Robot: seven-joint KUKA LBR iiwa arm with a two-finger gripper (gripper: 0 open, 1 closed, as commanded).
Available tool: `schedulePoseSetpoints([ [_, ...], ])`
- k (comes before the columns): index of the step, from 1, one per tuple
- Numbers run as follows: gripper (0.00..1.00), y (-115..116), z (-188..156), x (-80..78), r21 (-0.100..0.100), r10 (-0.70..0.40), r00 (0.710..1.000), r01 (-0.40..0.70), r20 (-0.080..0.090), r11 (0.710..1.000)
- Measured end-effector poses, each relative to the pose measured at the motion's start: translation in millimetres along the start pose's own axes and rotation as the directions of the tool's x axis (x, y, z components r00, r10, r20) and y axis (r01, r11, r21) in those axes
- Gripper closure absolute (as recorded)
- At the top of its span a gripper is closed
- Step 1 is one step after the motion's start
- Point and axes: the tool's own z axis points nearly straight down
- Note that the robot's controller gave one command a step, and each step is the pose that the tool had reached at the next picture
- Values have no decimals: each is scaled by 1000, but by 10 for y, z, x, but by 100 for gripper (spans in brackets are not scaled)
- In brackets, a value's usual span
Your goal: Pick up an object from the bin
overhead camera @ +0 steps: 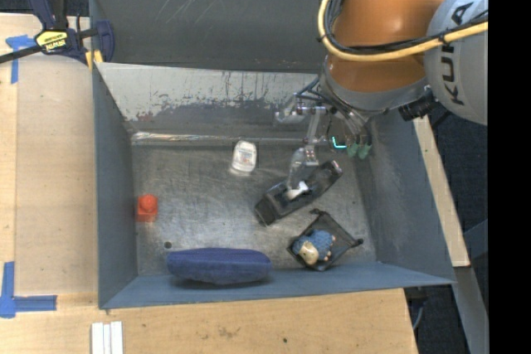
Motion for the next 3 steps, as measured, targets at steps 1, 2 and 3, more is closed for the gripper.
schedulePoseSetpoints([
  [1,0,-535,1431,315,1,1,1000,-1,12,1000],
  [2,100,-530,1385,286,1,0,1000,0,20,1000],
  [3,100,-714,254,308,3,-70,997,70,9,998],
])
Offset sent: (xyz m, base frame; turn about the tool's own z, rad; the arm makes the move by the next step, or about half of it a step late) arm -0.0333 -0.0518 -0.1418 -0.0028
